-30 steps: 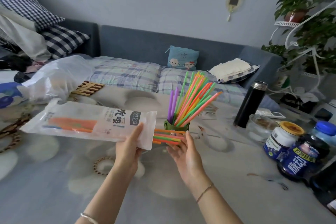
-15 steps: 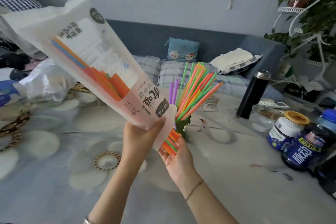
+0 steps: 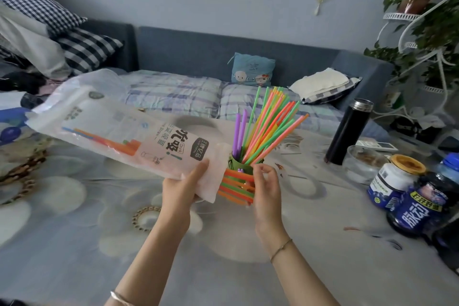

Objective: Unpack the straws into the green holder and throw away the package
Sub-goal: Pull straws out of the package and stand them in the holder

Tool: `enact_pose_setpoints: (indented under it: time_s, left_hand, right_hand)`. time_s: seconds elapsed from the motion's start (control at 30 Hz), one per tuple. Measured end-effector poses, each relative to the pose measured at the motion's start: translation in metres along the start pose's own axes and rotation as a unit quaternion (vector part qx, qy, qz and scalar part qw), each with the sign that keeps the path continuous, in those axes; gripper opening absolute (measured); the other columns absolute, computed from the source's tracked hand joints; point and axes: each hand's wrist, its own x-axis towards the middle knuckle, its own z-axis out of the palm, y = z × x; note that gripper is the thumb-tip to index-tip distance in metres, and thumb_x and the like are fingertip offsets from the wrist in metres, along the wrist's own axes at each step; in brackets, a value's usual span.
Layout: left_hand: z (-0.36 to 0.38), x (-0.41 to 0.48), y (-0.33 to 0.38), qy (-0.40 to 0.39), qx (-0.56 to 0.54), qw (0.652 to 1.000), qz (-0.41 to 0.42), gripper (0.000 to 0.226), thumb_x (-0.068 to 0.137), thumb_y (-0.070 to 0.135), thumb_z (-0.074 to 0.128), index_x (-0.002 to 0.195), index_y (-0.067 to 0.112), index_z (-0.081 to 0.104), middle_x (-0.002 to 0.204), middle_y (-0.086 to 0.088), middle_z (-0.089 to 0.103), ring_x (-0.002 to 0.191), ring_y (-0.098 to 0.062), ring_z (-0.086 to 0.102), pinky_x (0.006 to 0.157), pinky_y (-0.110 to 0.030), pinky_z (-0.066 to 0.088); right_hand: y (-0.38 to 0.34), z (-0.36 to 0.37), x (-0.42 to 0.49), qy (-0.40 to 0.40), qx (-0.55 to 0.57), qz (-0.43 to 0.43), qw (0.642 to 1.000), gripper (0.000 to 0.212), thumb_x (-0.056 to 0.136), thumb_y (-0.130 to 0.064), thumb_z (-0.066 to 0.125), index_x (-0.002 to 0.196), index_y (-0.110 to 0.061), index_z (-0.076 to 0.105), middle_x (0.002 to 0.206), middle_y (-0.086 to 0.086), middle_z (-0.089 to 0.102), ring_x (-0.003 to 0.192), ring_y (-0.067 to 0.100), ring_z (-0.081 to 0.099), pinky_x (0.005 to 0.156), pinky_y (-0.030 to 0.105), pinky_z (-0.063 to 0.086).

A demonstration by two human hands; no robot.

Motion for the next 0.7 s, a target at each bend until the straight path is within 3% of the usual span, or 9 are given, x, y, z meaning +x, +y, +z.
enact_pose_setpoints:
  time_s: [0.1,0.2,0.3,0.37,0.43,0.53,0.63,0.7]
  left_hand:
    - [-0.003,0.002,-0.002,-0.014,-0.022,0.999,-0.031,0.027,0.084,0.02,0.071,0.111,0.018,0.064,0.107,-0.005,0.072,0.099,-0.023,0.067,0.09,-0.053,0.054]
    - [-0.009,0.008,-0.002,-0.033,-0.049,0.997,-0.055,0.028,0.087,0.022,0.068,0.114,0.019,0.063,0.107,-0.004,0.07,0.099,-0.021,0.066,0.088,-0.051,0.053]
    - [-0.015,0.016,0.0,-0.038,-0.1,0.991,-0.083,0.033,0.088,0.022,0.065,0.12,0.014,0.063,0.104,-0.002,0.07,0.089,-0.012,0.068,0.066,-0.027,0.059]
    - [-0.018,0.019,0.001,-0.034,-0.129,0.987,-0.094,0.043,0.088,0.021,0.065,0.129,0.01,0.06,0.112,-0.003,0.069,0.093,-0.011,0.068,0.064,-0.021,0.058]
    - [-0.022,0.022,0.002,-0.027,-0.139,0.986,-0.092,0.046,0.088,0.022,0.065,0.132,0.01,0.058,0.115,-0.003,0.068,0.094,-0.01,0.067,0.063,-0.019,0.057]
    - [-0.026,0.025,0.002,-0.022,-0.147,0.985,-0.091,0.047,0.089,0.021,0.065,0.133,0.009,0.057,0.118,-0.005,0.067,0.093,-0.01,0.067,0.062,-0.018,0.056]
    - [-0.026,0.027,0.001,-0.023,-0.151,0.984,-0.09,0.046,0.088,0.021,0.065,0.132,0.008,0.058,0.129,-0.008,0.065,0.096,-0.01,0.068,0.064,-0.019,0.057]
    - [-0.023,0.026,-0.001,-0.033,-0.146,0.985,-0.09,0.044,0.088,0.021,0.065,0.13,0.009,0.059,0.123,-0.007,0.069,0.09,-0.008,0.07,0.062,-0.019,0.057]
  right_hand:
    - [-0.006,-0.006,0.002,-0.042,-0.095,-0.072,0.992,0.011,0.091,-0.018,0.058,0.08,-0.017,0.06,0.071,-0.006,0.064,0.064,-0.001,0.06,0.059,0.013,0.049]
    - [-0.012,-0.011,0.003,-0.079,-0.142,-0.116,0.98,0.009,0.088,-0.019,0.062,0.079,-0.015,0.063,0.076,-0.005,0.07,0.07,0.0,0.064,0.063,0.011,0.047]
    - [-0.02,-0.018,0.007,-0.06,-0.156,-0.146,0.975,0.013,0.086,-0.016,0.065,0.074,-0.01,0.064,0.063,-0.011,0.067,0.061,-0.003,0.06,0.06,0.009,0.044]
    - [-0.026,-0.025,0.011,-0.026,-0.156,-0.156,0.975,0.018,0.083,-0.017,0.068,0.07,-0.006,0.064,0.062,-0.005,0.066,0.058,0.002,0.057,0.06,0.014,0.044]
    - [-0.032,-0.033,0.015,0.015,-0.143,-0.15,0.978,0.02,0.081,-0.02,0.07,0.067,-0.008,0.063,0.062,0.002,0.063,0.057,0.005,0.054,0.057,0.016,0.044]
    - [-0.039,-0.04,0.019,0.041,-0.136,-0.129,0.981,0.023,0.083,-0.025,0.068,0.065,-0.012,0.061,0.058,-0.001,0.057,0.053,0.004,0.05,0.051,0.015,0.041]
    - [-0.037,-0.038,0.017,-0.019,-0.169,-0.085,0.982,0.025,0.085,-0.026,0.066,0.072,-0.005,0.061,0.057,0.004,0.054,0.046,0.011,0.045,0.04,0.017,0.036]
    - [-0.033,-0.032,0.013,-0.058,-0.171,-0.071,0.981,0.022,0.084,-0.019,0.068,0.073,-0.002,0.059,0.051,-0.002,0.053,0.038,0.012,0.039,0.036,0.018,0.033]
